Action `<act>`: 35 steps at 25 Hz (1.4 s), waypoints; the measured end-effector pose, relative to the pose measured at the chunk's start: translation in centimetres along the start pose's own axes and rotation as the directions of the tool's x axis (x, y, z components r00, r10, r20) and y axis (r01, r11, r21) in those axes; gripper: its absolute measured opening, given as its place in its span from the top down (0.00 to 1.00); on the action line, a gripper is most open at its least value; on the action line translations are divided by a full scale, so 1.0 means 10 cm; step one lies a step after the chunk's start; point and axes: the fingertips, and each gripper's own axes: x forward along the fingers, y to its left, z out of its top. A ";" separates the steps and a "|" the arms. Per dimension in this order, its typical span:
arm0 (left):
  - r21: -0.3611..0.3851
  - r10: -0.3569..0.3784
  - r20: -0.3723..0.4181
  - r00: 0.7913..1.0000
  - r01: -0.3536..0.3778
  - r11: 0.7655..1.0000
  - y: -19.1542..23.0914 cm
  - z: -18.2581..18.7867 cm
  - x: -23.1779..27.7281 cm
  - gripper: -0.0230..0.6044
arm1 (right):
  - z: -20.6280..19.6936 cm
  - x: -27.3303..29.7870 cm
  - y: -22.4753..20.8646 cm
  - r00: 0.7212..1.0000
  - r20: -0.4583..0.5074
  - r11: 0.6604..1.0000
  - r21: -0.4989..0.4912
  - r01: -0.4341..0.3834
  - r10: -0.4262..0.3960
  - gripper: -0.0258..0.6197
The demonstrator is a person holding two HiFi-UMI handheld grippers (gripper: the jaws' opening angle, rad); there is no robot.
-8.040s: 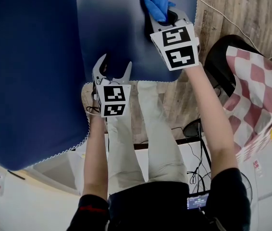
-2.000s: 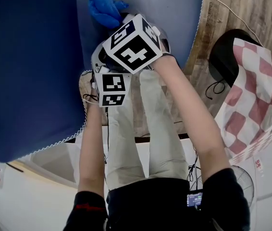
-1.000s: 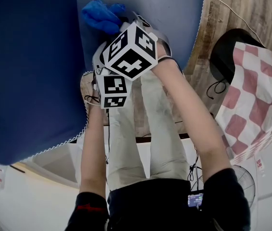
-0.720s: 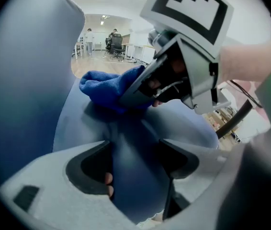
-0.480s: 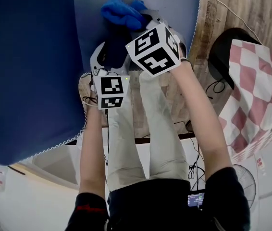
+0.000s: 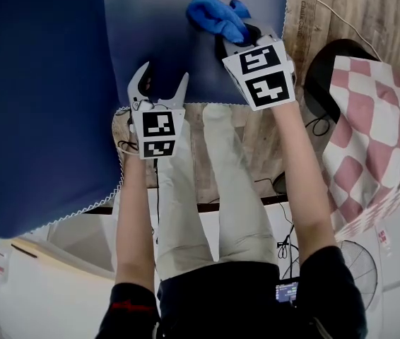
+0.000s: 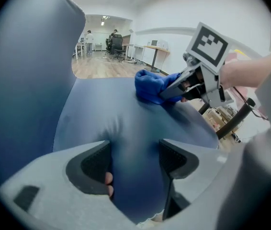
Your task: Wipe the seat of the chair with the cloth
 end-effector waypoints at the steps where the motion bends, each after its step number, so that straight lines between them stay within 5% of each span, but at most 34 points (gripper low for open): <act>1: 0.000 0.001 0.001 1.000 -0.001 1.000 0.00 0.00 -0.01 0.45 | -0.06 -0.04 -0.05 1.000 -0.002 1.000 0.019 0.012 -0.012 0.88; 9: 0.001 0.006 0.004 1.000 -0.006 1.000 0.03 -0.02 -0.02 0.45 | -0.42 -0.27 -0.43 0.994 -0.025 0.985 0.133 0.108 -0.106 0.88; 20: -0.012 0.019 -0.051 0.999 -0.020 1.000 0.05 -0.02 0.00 0.46 | -0.77 -0.53 -0.39 0.989 -0.103 0.979 0.162 0.125 -0.109 0.88; 23: 0.017 0.030 -0.062 0.998 -0.029 0.999 0.08 0.01 -0.09 0.57 | -0.93 -0.68 -0.34 0.987 -0.115 0.974 0.184 0.132 -0.112 0.88; 27: -0.052 -0.007 -0.023 1.000 0.006 0.999 0.00 0.20 -0.28 0.65 | -0.98 -0.85 -0.23 0.988 -0.098 0.964 0.227 0.141 -0.122 0.88; 35: 0.053 -0.016 0.082 0.996 0.012 0.999 -0.34 0.96 -0.83 0.86 | -0.73 -1.30 -0.08 0.989 -0.040 0.961 0.231 0.150 -0.144 0.88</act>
